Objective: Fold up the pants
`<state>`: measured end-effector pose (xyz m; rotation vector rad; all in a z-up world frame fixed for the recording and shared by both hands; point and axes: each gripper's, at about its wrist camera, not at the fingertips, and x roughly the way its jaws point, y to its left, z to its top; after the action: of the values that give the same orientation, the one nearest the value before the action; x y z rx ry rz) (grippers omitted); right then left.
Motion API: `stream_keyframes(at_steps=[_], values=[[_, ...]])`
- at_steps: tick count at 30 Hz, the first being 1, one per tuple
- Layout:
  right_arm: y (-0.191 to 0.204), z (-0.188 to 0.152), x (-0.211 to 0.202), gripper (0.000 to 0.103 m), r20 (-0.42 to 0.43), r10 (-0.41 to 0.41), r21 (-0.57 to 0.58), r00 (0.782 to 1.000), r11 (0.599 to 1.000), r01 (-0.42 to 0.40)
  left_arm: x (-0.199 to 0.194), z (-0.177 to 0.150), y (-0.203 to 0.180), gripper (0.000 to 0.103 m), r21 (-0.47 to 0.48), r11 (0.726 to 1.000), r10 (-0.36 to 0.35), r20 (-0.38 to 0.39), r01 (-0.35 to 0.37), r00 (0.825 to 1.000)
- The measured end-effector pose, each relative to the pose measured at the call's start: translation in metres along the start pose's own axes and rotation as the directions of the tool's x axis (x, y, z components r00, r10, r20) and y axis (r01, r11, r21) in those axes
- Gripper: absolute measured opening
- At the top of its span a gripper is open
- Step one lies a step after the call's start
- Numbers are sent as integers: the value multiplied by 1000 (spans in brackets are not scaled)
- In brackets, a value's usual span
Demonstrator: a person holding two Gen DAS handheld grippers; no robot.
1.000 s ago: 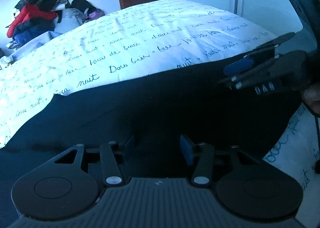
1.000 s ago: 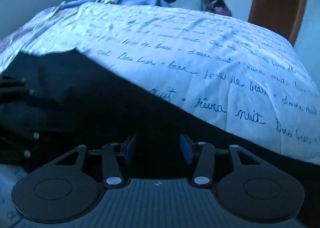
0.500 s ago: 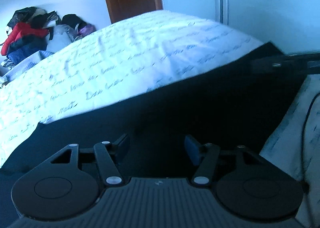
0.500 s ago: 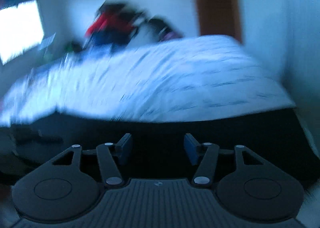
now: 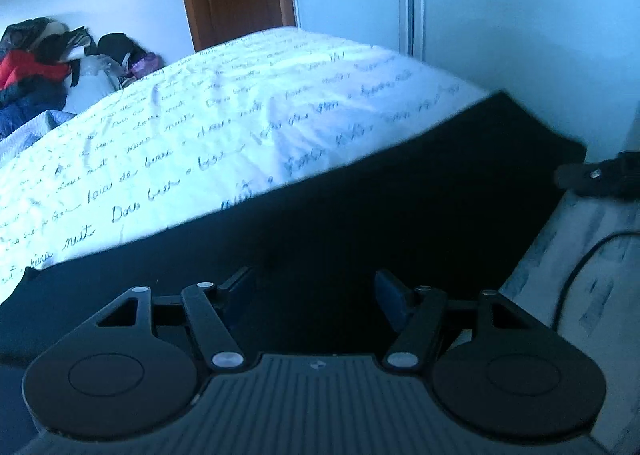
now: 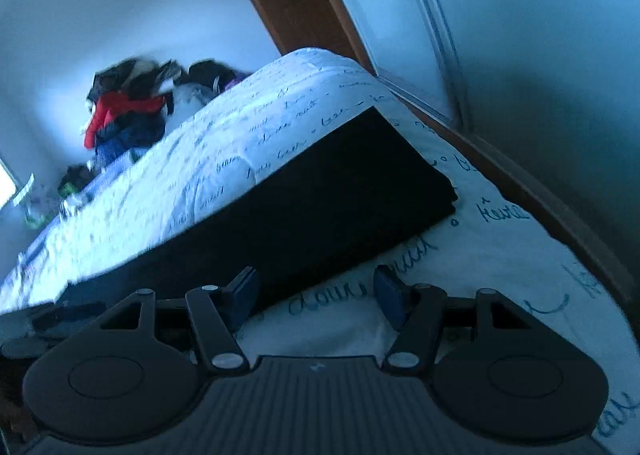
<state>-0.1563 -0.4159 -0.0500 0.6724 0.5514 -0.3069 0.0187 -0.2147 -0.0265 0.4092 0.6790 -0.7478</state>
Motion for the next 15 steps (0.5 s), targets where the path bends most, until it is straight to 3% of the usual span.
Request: stream_keyframes(at_steps=[4,8,10,12,15], values=[[-16,9,15,64,68,37,147,997,988,-47,-1,13,-5,70,-30,999,-41,15,41,999],[-41,16,28,61,154,93,352,984,925,-143,0,20,-11,73,-52,996,-76,12,77,997],[-50,18,32,51,183,93,406,979,900,-162,1,21,-16,74,-34,997,-66,18,66,998],[-56,21,39,33,185,84,438,979,885,-159,3,22,-21,75,-15,998,-60,23,61,998],[-62,23,49,18,182,82,452,980,878,-157,8,25,-26,75,-6,998,-68,15,68,998]])
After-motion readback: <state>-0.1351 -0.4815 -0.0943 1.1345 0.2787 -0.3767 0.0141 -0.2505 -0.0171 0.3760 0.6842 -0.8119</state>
